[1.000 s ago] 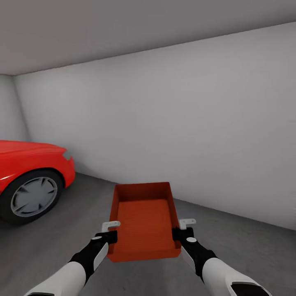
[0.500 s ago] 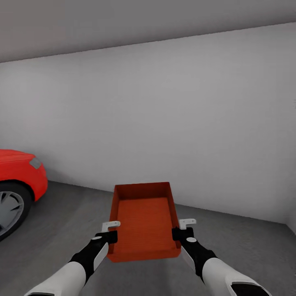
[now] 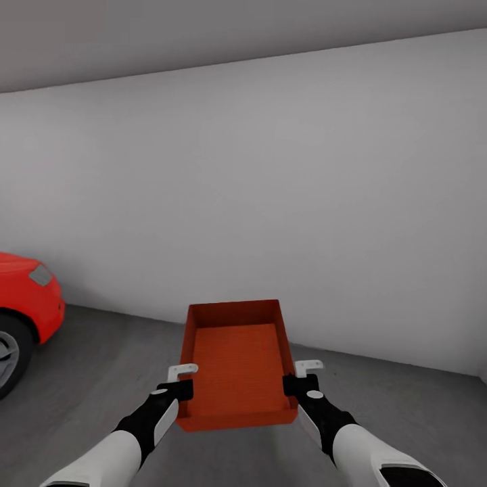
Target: Move the two storage containers from the living room to the garage. In the garage, place one container on the floor and stack the other container on top of it (either order is fine).
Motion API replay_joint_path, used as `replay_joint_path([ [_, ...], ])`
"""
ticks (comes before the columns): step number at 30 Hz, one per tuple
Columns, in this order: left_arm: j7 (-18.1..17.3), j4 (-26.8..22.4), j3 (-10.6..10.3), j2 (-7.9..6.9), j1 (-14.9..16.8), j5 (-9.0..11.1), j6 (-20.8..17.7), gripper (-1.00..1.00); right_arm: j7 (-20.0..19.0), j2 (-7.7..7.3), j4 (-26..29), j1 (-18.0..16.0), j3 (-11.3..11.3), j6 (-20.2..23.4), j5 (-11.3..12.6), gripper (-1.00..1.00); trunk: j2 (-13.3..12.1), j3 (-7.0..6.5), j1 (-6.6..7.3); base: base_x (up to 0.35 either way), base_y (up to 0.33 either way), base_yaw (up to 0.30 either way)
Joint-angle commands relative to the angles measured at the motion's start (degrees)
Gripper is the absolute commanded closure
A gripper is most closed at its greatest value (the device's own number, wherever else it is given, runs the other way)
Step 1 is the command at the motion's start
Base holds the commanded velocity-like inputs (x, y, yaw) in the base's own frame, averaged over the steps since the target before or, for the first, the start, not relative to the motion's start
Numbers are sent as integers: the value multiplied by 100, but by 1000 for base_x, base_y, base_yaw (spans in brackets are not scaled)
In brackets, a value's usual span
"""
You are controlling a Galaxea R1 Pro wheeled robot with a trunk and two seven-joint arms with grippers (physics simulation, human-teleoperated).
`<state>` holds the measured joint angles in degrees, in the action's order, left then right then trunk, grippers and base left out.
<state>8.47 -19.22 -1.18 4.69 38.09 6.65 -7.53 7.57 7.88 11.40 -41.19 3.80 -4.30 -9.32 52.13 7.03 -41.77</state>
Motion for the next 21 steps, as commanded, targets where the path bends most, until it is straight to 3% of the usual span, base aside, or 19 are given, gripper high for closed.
replay_joint_path([
  [1,164,-107,135,-60,6,-59,120,100,-72,3,-23,0,7,-17,9,100,7,9,-4,321,76,0],
  [8,164,-119,135,-56,6,-59,120,100,-72,3,-23,2,7,-19,9,100,7,4,-4,320,76,-64],
  [21,164,-126,135,-56,6,-59,120,100,-72,3,-23,-2,7,-19,11,100,7,-32,-4,320,76,-249],
])
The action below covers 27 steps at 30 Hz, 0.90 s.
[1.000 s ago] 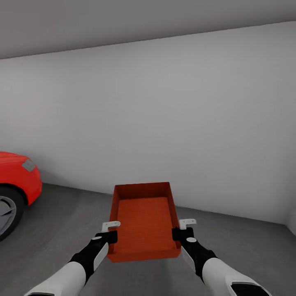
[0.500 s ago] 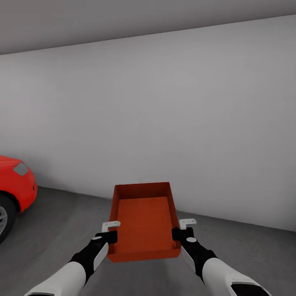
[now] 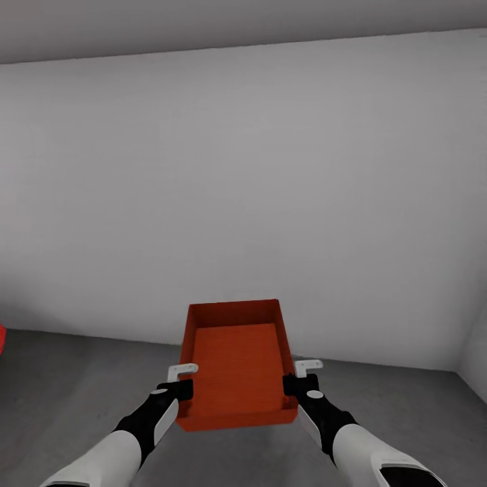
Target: Move the two storage containers from the living room to the garage. In the garage, place one container on the floor and stack the other container on top of it (either order is fine).
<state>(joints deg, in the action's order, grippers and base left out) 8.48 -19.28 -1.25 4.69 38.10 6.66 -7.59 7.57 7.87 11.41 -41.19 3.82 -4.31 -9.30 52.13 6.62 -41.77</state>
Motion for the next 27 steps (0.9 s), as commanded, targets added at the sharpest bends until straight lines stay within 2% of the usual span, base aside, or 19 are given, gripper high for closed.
replay_joint_path([
  [1,163,-126,143,-56,4,-59,127,100,-72,4,-25,1,5,-17,7,100,6,6,-4,320,76,-258],
  [6,163,-129,143,-58,4,-59,127,100,-72,4,-25,-1,5,-17,7,100,6,-4,-4,320,76,-181],
  [18,163,-121,143,-64,4,-59,127,100,-72,4,-25,-2,5,-4,8,100,6,-6,-4,318,75,-13],
  [27,163,-129,143,-56,4,-59,127,100,-65,4,-25,-3,13,4,15,100,6,41,-4,44,8,0],
])
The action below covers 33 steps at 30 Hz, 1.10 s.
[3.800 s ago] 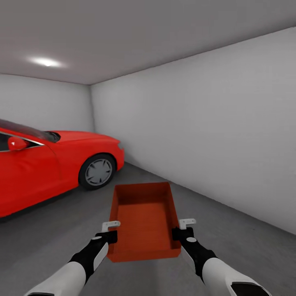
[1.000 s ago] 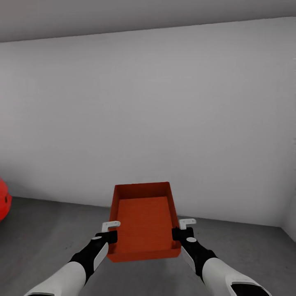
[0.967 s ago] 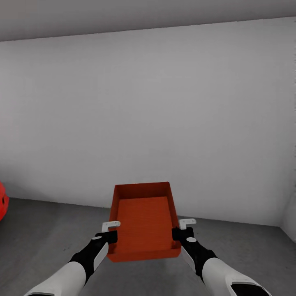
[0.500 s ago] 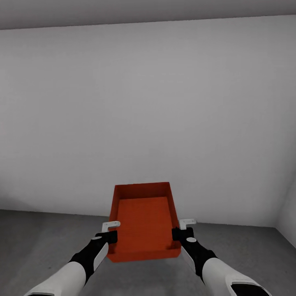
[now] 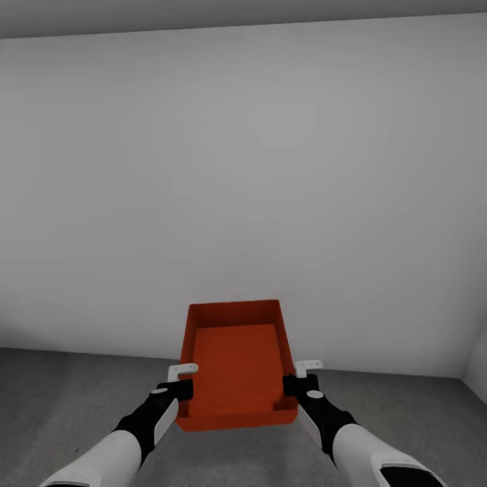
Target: Move the two storage containers from the living room to the garage. In the garage, place one container on the floor and stack the other container on top of it (either order is fine).
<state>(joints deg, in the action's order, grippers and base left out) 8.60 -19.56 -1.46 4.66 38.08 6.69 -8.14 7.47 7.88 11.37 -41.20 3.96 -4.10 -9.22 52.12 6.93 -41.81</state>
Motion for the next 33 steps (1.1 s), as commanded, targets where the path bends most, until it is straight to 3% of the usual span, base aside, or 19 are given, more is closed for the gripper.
replay_joint_path([
  [1,151,-101,164,-53,6,-62,182,100,-54,3,-21,-2,-1,-15,8,100,8,19,-1,0,0,0],
  [33,151,-110,166,-53,6,-62,182,100,-53,3,-21,-2,-1,-12,8,100,8,309,-1,0,0,0],
])
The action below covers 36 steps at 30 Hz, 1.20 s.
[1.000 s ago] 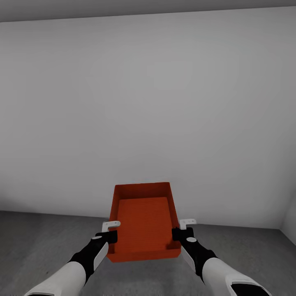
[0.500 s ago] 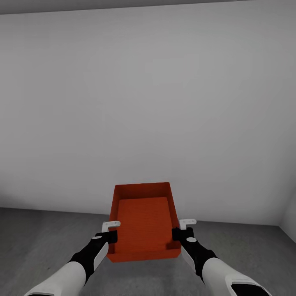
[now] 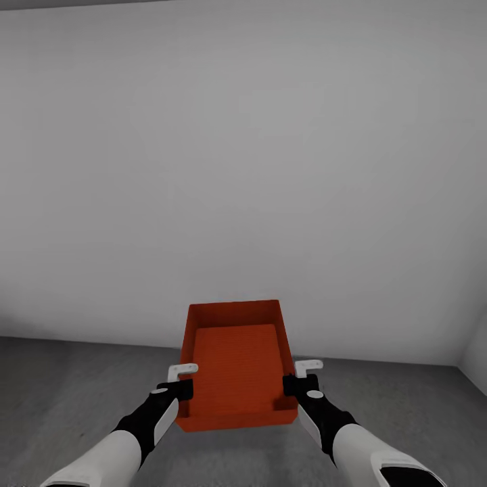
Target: Move the two storage containers from the living room to the garage. In the garage, place one container on the floor and stack the other container on top of it (either order is fine).
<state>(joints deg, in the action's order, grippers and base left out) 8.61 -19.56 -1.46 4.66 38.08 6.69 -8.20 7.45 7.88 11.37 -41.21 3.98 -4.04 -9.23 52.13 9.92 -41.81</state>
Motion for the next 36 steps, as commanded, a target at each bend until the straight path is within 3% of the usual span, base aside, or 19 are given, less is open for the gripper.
replay_joint_path([
  [1,150,-107,166,-53,6,-63,187,100,-51,3,-21,-1,-2,-18,9,100,7,18,-1,0,0,0],
  [36,150,-109,166,-55,6,-63,187,100,-42,3,-21,-1,-2,-18,10,100,7,337,-1,0,0,0],
])
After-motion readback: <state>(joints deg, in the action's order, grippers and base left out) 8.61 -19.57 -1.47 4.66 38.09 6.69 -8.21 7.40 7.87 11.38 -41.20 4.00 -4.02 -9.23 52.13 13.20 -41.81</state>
